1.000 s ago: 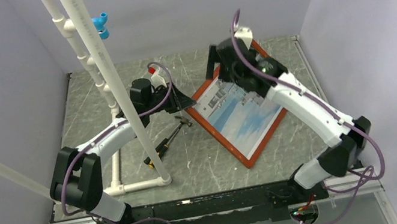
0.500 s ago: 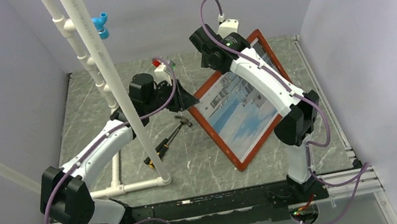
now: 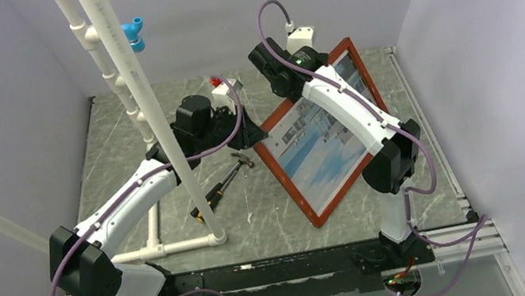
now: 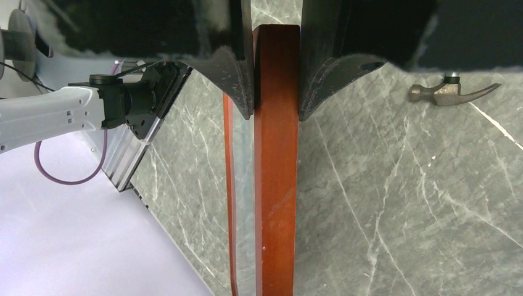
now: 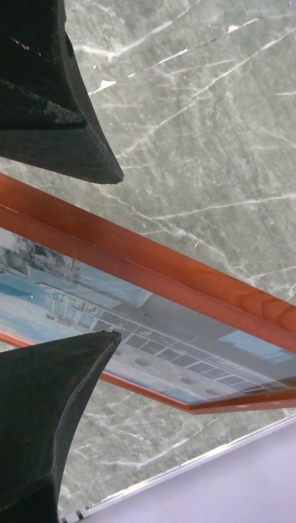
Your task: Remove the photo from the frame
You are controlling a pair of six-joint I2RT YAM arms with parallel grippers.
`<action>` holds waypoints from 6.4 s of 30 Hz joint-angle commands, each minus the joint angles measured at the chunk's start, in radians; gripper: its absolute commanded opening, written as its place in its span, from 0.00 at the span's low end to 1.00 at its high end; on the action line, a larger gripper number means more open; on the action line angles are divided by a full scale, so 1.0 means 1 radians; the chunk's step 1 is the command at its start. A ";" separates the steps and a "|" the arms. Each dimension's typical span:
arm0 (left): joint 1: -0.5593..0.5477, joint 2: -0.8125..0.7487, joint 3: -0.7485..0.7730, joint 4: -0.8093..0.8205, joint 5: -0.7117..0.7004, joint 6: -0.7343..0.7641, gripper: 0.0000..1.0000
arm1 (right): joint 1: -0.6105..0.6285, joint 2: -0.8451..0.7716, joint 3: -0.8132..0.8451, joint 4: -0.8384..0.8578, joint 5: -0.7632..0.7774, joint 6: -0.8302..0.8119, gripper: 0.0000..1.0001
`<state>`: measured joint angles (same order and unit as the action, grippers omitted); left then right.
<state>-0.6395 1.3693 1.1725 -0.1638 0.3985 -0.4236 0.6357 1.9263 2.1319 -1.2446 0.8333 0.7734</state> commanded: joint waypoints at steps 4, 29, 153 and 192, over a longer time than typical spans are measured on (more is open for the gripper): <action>-0.043 -0.049 0.077 -0.057 -0.061 0.136 0.00 | 0.014 0.035 0.015 -0.059 0.097 -0.016 0.79; -0.043 -0.101 0.062 -0.104 -0.185 0.058 0.55 | 0.017 0.018 0.012 0.000 0.143 -0.047 0.00; 0.301 -0.785 -0.504 -0.497 -0.100 -0.126 0.95 | -0.410 -1.041 -1.526 0.768 -0.890 -0.214 0.56; -0.002 0.192 -0.345 -0.328 -0.621 -0.061 0.49 | -0.031 -0.952 -1.562 0.905 -0.934 -0.288 1.00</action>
<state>-0.6262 1.5242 0.8089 -0.4686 -0.1860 -0.4694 0.6090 1.0080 0.5724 -0.3511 -0.1028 0.5156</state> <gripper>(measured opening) 0.526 0.994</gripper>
